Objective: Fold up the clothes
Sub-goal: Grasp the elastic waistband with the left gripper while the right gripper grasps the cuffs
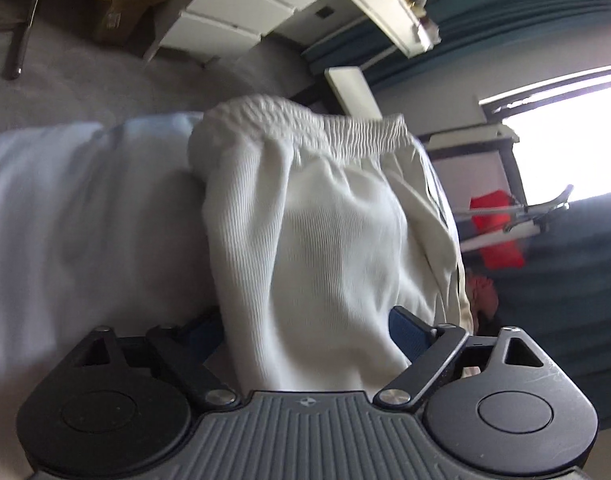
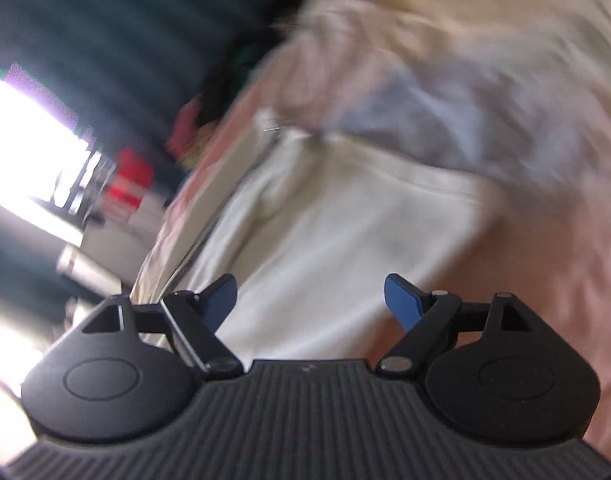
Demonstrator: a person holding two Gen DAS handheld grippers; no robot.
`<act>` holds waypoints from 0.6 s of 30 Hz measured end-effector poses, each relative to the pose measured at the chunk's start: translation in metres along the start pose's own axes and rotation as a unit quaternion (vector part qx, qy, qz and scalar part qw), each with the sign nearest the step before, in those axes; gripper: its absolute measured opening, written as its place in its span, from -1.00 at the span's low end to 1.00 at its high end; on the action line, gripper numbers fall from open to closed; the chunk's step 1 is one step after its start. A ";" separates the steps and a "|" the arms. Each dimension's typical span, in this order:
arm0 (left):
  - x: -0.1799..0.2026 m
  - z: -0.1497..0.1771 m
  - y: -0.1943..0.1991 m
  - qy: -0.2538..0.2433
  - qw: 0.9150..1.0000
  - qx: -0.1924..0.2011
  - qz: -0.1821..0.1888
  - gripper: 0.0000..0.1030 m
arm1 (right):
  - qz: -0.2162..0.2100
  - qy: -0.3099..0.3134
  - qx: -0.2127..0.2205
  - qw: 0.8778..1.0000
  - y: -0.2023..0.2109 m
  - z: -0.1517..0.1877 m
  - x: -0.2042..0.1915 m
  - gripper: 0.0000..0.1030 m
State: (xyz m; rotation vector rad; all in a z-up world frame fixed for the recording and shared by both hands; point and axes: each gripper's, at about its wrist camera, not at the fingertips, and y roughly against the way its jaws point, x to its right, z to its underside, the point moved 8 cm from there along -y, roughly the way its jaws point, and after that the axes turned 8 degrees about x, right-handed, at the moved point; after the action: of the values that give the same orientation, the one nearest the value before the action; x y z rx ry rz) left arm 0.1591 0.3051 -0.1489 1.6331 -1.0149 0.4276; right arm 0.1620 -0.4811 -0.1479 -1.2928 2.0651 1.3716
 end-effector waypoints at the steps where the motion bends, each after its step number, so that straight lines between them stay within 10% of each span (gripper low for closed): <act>1: 0.000 -0.003 -0.001 0.002 1.000 0.006 0.004 0.20 | 0.012 -0.006 0.000 1.000 -0.006 -0.002 0.008 0.61; 10: 0.004 -0.028 -0.003 0.007 0.997 0.068 0.039 -0.78 | 0.103 -0.047 -0.004 0.994 -0.051 0.011 0.037 0.56; 14: 0.022 -0.031 0.003 -0.018 0.993 0.104 0.047 -0.85 | 0.095 -0.145 0.039 0.984 -0.029 0.010 0.053 0.54; 18: 0.043 -0.040 0.008 -0.068 0.986 0.147 0.027 -0.86 | 0.048 -0.221 -0.007 0.974 -0.019 0.031 0.057 0.59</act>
State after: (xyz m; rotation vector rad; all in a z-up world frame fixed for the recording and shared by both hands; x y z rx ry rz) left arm 0.1858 0.3250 -0.1002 1.9224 -1.1406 0.5285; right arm 0.1414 -0.4852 -0.2124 -0.8042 1.8265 1.5517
